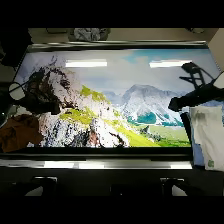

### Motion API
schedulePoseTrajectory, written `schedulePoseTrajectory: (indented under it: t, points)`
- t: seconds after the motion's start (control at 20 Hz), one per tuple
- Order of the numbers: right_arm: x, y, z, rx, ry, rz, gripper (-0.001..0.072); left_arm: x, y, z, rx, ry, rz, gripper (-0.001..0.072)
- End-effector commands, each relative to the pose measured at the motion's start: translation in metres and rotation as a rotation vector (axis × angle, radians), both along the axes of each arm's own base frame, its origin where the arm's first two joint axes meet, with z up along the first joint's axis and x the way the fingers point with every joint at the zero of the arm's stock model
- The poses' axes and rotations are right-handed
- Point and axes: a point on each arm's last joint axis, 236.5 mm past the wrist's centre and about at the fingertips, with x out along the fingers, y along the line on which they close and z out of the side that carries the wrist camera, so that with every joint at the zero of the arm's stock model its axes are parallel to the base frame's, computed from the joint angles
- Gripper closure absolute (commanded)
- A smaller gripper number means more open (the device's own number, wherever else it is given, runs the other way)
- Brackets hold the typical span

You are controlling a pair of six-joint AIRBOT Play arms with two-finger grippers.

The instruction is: Fold the shirts.

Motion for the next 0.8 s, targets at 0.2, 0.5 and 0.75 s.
schedulePoseTrajectory:
  t: [0.2,0.5,0.75]
  points:
    - [-0.0212,0.0418,-0.0412,-0.01,0.116,0.09,0.0079,-0.0076,-0.0125,-0.0047,-0.049,-0.059,0.029,0.0046]
    - [-0.0204,0.0418,-0.041,-0.01,0.112,0.089,0.0079,-0.0075,-0.0125,-0.0052,-0.049,-0.057,0.029,0.0046]
    - [-0.0204,0.0418,-0.041,-0.01,0.112,0.089,0.0079,-0.0074,-0.0125,-0.0052,-0.049,-0.058,0.029,0.0046]
